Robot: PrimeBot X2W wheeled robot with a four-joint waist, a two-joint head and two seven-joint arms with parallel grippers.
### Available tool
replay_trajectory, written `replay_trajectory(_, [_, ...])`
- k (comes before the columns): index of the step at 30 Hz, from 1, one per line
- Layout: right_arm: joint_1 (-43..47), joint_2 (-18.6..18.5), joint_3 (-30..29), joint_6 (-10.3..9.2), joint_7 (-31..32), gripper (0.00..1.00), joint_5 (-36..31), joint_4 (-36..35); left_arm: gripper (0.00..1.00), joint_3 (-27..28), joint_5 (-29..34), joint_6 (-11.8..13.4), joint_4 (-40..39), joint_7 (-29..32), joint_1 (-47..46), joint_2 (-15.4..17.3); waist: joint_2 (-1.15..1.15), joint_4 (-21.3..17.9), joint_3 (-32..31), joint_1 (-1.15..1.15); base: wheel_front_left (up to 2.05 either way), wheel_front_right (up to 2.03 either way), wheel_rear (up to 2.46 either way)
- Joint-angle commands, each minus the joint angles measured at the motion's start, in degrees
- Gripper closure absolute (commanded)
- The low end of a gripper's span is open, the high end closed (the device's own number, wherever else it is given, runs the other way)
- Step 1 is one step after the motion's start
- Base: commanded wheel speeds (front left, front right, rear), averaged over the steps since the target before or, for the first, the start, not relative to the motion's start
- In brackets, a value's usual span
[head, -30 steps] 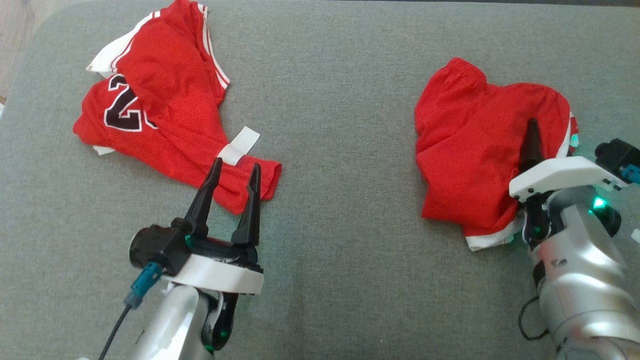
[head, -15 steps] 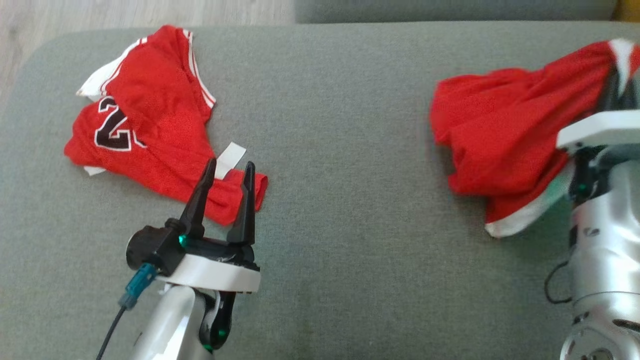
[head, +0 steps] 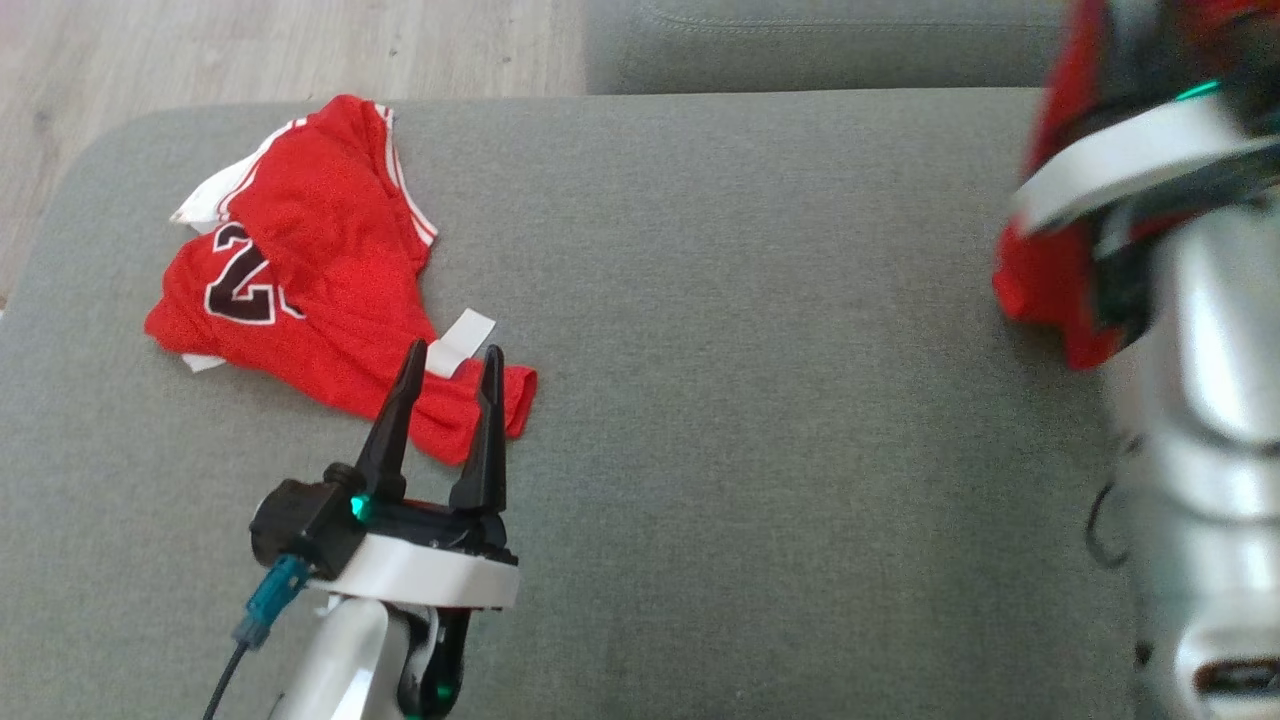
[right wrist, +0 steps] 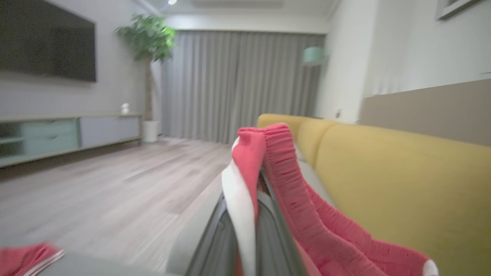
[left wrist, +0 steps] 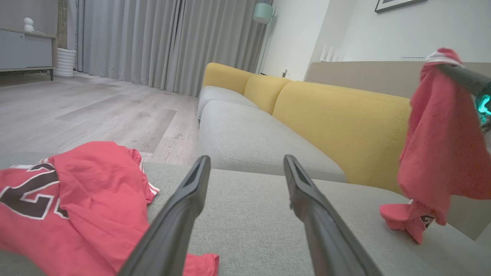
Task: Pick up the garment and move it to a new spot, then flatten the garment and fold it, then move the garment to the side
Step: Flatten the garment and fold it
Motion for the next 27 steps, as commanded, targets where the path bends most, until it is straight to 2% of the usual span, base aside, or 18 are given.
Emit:
replay_trajectory(1, [1.64,0.78,5.04,-0.04,1.59,1.00,1.11,-1.98,0.00,1.80,0.51,-0.35,-2.01,-0.53,-1.08,0.04,0.00,0.56,0.39,0.01,0.00,0.00,0.00])
replay_trajectory(2, [4.08,0.70,9.98,-0.04,3.00,1.00,2.47,-1.31,0.00,1.40,0.54,-0.40,-1.87,-0.53,-1.36,0.01,0.00,1.16,0.88,0.01,0.00,0.00,0.00])
replay_trajectory(13, [12.26,2.83,36.84,-0.04,2.27,1.00,10.98,13.11,0.00,0.70,0.99,-0.64,-0.68,-0.53,-2.31,-0.02,0.00,4.65,1.56,0.01,0.00,0.00,0.00])
replay_trajectory(14, [12.38,2.88,38.61,-0.04,1.89,0.83,11.94,14.09,0.00,0.70,1.01,-0.65,-0.58,-0.53,-2.21,-0.03,0.00,4.74,1.40,0.01,0.00,0.00,0.00])
replay_trajectory(15, [12.45,2.91,40.13,-0.04,1.42,0.00,13.01,14.80,0.00,0.69,1.03,-0.66,-0.50,-0.53,-2.08,-0.03,0.00,4.79,1.22,0.01,0.00,0.00,0.00])
replay_trajectory(20, [11.87,2.95,44.41,-0.04,-1.09,0.00,17.51,16.07,0.00,1.33,1.10,-0.68,-0.43,-0.53,-1.55,0.01,0.00,3.90,0.33,0.01,0.00,0.00,0.00])
replay_trajectory(23, [11.36,2.96,43.27,-0.04,-3.41,0.00,18.82,16.26,0.00,1.85,1.19,-0.69,-0.70,-0.53,-1.23,0.02,0.00,2.65,-0.13,0.01,0.00,0.00,0.00])
replay_trajectory(27, [11.46,2.84,38.42,-0.04,-6.58,0.00,18.42,15.49,0.00,2.62,1.45,-0.67,-1.29,-0.53,-0.71,0.04,0.00,0.49,-0.87,0.01,0.00,0.00,0.00])
